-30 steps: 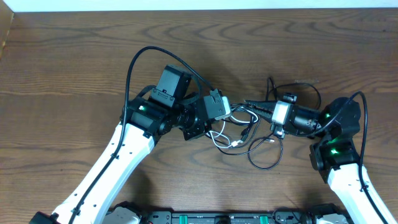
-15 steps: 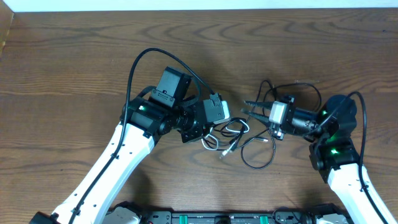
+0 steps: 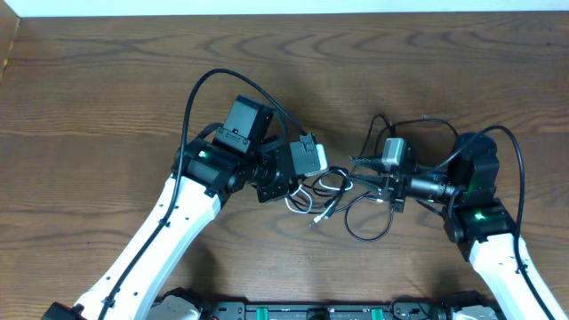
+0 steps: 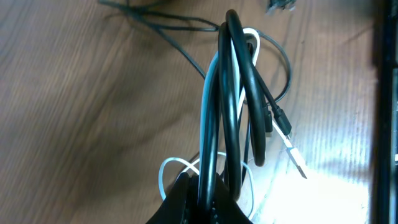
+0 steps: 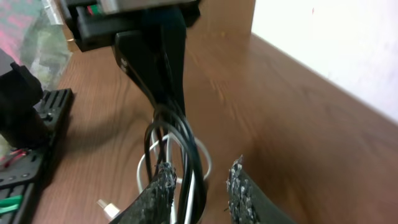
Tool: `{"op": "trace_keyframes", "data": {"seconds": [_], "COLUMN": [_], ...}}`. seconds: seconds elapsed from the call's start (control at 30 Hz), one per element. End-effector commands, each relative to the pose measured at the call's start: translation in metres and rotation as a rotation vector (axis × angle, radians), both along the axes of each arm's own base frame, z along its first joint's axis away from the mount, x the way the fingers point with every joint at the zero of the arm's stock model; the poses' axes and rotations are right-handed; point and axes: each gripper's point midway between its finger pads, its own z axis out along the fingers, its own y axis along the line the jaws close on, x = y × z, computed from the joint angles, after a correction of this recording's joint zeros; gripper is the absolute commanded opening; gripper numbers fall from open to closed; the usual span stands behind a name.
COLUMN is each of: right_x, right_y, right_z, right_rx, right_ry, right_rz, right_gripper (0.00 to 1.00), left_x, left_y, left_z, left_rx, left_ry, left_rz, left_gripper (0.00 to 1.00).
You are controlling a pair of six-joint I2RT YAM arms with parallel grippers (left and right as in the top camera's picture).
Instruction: Untangle cables
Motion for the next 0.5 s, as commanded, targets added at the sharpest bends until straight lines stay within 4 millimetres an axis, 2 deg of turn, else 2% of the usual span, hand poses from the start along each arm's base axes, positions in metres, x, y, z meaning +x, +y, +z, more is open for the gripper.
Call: {"op": "trace_keyframes", "data": {"seconds": [0.0, 0.23, 0.37, 0.4, 0.47], "right_x": [0.001, -0.002, 0.002, 0.003, 0.003], "right_y": [-0.002, -0.003, -0.007, -0.009, -0.010], "right_z": [0.000, -0.006, -0.019, -0.023, -0.026], "right_rx": [0.006, -0.001, -0.009, -0.009, 0.005], "right_ry": [0.043, 0.090, 0.239, 0.292, 0.378], "right_rz": [-0.014, -0.015, -0.097, -0.125, -0.155], "right_gripper": [0.26, 0.23, 0.20, 0.22, 0.34], "left_x": [0.008, 0.019, 0.034, 0.041, 0.053], "left_y": [0.007, 0.008, 0.002, 0.001, -0.002], "left_z": [0.002, 0.005, 0.015, 0.019, 0.028], "left_rx": [0.040, 0.029, -0.042, -0.062, -0.110], "left_ry": [-0.038, -0.029, -0.024, -0.030, -0.044], "left_rz": [0.038, 0.136, 0.247, 0.288, 0.351], "left_gripper": [0.08, 0.07, 0.07, 0.07, 0.08]}}
